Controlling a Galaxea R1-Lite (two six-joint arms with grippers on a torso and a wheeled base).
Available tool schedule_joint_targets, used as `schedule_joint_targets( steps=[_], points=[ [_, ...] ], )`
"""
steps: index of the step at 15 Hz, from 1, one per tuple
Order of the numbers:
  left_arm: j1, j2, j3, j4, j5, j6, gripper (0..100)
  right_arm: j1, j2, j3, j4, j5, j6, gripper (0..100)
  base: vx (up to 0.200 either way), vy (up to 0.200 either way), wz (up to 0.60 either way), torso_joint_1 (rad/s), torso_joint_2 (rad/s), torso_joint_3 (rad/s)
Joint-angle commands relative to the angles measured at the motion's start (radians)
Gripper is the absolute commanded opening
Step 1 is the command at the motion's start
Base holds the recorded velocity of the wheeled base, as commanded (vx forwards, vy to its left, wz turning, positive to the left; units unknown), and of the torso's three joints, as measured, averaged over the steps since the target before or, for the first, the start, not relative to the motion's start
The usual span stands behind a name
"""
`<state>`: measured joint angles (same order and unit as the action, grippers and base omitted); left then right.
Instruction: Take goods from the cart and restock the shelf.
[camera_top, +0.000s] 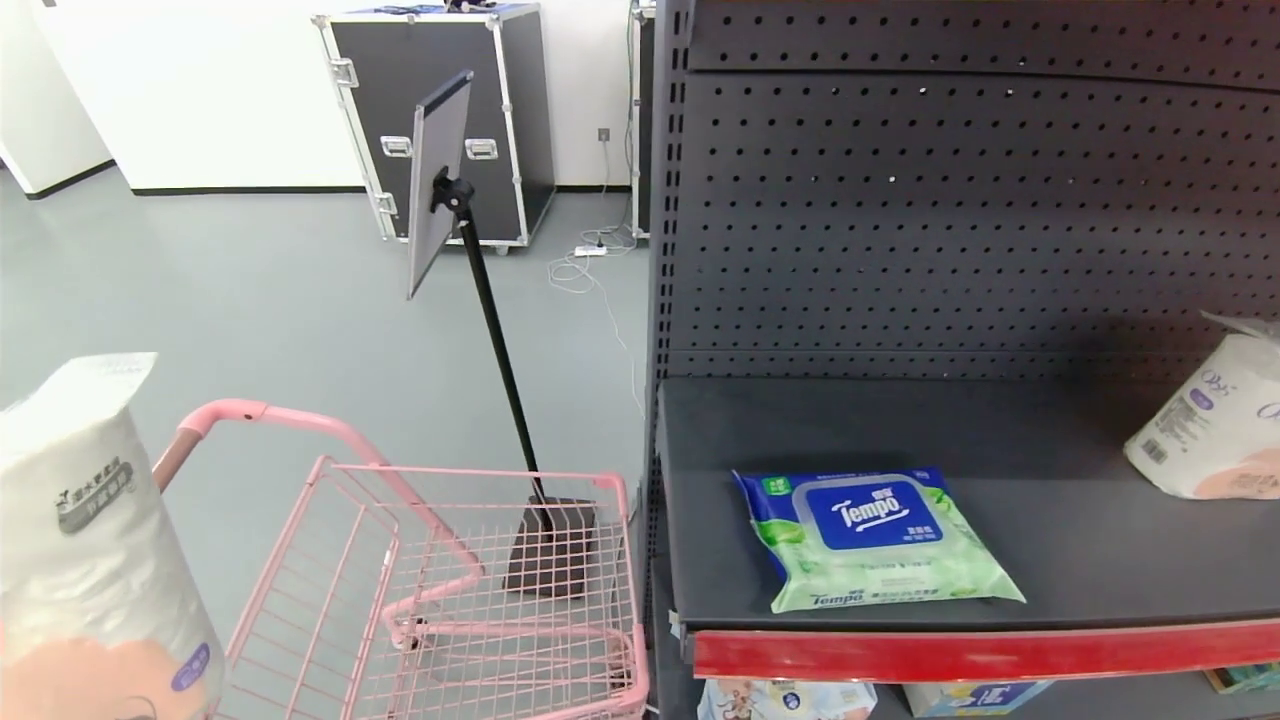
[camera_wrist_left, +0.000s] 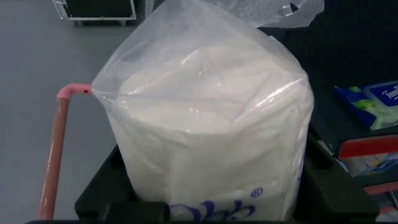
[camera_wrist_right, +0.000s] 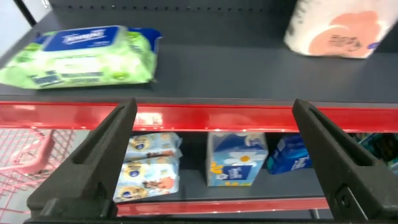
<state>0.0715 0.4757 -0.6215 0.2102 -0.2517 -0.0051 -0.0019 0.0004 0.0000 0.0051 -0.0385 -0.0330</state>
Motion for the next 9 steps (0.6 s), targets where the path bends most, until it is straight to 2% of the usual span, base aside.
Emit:
schedule_joint_targets(
  steps=[1,5,9],
  points=[
    [0.001,0.003,0.000,0.000,0.000,0.001,0,0.000,0.001,0.000,-0.001,0.000,-0.001,100,0.000,-0.200,0.00,-0.002,0.00,0.002],
    [0.001,0.009,0.000,-0.006,0.000,0.008,0,0.000,0.001,0.000,-0.001,0.002,0.001,100,0.000,-0.200,0.00,0.004,0.00,0.001],
    [0.001,0.041,0.022,-0.052,0.000,0.016,0,0.000,0.001,0.000,-0.001,0.002,-0.001,100,0.000,-0.200,0.00,0.005,0.00,0.004]
  ],
)
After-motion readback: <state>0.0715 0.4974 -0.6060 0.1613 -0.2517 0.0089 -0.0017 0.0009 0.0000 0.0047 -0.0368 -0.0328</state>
